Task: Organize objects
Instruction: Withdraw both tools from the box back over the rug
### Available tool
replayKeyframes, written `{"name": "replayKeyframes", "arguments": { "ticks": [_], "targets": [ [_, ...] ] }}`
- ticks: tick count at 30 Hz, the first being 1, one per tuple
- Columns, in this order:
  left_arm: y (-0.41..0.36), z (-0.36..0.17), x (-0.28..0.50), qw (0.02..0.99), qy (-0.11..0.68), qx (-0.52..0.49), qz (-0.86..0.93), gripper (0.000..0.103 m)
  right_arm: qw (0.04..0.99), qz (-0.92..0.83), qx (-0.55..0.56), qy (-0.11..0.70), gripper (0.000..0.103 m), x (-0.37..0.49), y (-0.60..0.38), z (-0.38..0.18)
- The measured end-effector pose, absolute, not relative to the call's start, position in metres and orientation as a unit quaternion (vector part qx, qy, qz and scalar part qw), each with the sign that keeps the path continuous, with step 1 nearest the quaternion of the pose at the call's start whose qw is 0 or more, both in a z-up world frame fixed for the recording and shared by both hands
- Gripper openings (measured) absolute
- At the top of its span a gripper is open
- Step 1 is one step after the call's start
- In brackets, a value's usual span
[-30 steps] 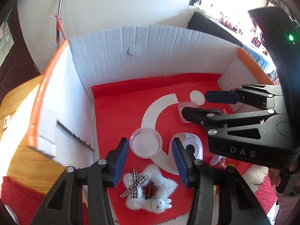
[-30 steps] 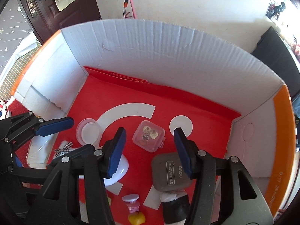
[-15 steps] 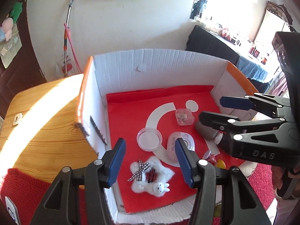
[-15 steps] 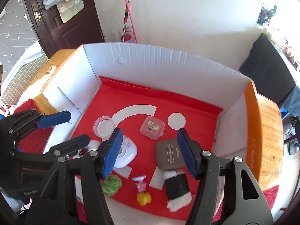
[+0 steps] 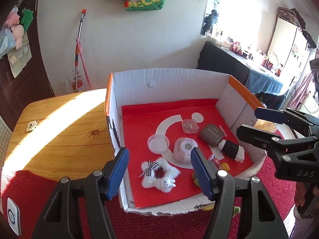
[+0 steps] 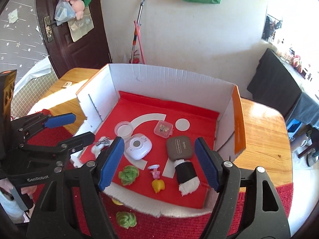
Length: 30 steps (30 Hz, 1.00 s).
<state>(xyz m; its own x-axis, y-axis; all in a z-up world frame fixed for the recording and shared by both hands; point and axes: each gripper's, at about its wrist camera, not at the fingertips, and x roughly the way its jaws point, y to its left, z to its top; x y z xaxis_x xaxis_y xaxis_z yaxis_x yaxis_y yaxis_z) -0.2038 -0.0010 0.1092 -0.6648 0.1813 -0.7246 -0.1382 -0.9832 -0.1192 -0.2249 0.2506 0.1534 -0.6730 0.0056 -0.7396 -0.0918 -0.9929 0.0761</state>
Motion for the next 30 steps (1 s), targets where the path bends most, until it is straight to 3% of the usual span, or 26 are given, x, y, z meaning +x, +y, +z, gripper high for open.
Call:
{"name": "replayKeyframes", "arguments": {
  "ticks": [18, 30],
  "targets": [
    [0.001, 0.129, -0.138, 0.077, -0.017, -0.329, 0.941, 0.084, 0.028, 0.941, -0.329, 0.073, 0.087, -0.15, 0.222, 0.158],
    [0.011, 0.103, -0.097, 0.079, -0.023, -0.328, 0.941, 0.092, 0.062, 0.948, -0.304, 0.076, 0.097, -0.106, 0.206, 0.135]
  ]
}}
